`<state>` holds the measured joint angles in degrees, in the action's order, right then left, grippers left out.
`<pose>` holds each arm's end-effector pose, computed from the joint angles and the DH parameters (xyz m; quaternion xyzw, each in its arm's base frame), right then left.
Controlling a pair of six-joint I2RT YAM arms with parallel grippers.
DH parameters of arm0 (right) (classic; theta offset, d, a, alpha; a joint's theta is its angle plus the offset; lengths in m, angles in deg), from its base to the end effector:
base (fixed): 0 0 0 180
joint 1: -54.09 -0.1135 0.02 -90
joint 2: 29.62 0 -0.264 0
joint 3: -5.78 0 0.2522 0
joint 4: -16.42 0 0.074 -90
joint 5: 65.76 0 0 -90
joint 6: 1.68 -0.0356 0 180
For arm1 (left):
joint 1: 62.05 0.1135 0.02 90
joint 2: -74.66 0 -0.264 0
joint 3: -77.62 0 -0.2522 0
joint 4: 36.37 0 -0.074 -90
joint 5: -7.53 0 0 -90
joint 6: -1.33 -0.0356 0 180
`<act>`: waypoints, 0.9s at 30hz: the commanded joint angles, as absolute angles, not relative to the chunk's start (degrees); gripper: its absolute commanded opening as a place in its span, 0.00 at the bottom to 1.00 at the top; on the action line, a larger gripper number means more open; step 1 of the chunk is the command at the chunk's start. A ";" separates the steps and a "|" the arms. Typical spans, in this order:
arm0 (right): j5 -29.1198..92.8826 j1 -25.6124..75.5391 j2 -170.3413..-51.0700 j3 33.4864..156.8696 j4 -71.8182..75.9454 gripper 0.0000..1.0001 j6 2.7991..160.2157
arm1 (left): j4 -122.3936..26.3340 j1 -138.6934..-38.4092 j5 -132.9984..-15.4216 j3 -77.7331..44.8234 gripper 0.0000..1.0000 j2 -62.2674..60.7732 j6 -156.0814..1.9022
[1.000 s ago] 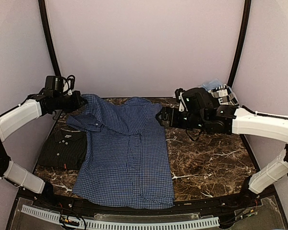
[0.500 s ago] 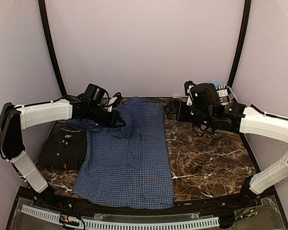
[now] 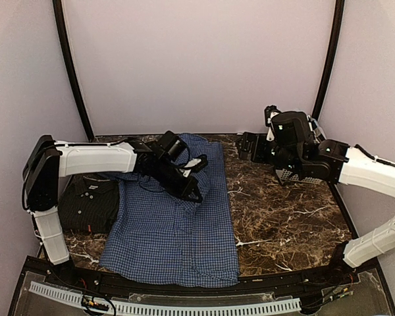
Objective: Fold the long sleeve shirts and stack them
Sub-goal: Fold the flattened shirt at the center of the board.
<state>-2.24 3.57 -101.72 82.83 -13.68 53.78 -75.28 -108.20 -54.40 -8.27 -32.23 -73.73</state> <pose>0.1941 0.2106 0.3415 0.0074 0.8308 0.2104 0.5153 0.2706 -0.3058 0.2276 0.3232 0.8612 -0.3591 0.1577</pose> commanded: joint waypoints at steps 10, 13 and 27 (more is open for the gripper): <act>-4.32 3.99 -100.19 80.86 -13.33 0.99 53.82 | -83.76 -117.13 -53.21 -3.42 0.00 -37.31 -75.06; -3.96 3.99 -100.20 80.77 -13.29 0.99 53.62 | -84.12 -118.17 -53.48 -2.95 0.00 -38.22 -74.40; -2.21 3.99 -99.40 79.61 -13.76 0.99 52.80 | -84.39 -120.43 -52.35 -2.28 0.03 -40.15 -73.20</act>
<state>-2.61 3.59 -100.85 80.34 -14.36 53.36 -82.23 -119.81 -53.81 -3.26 -39.82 -73.38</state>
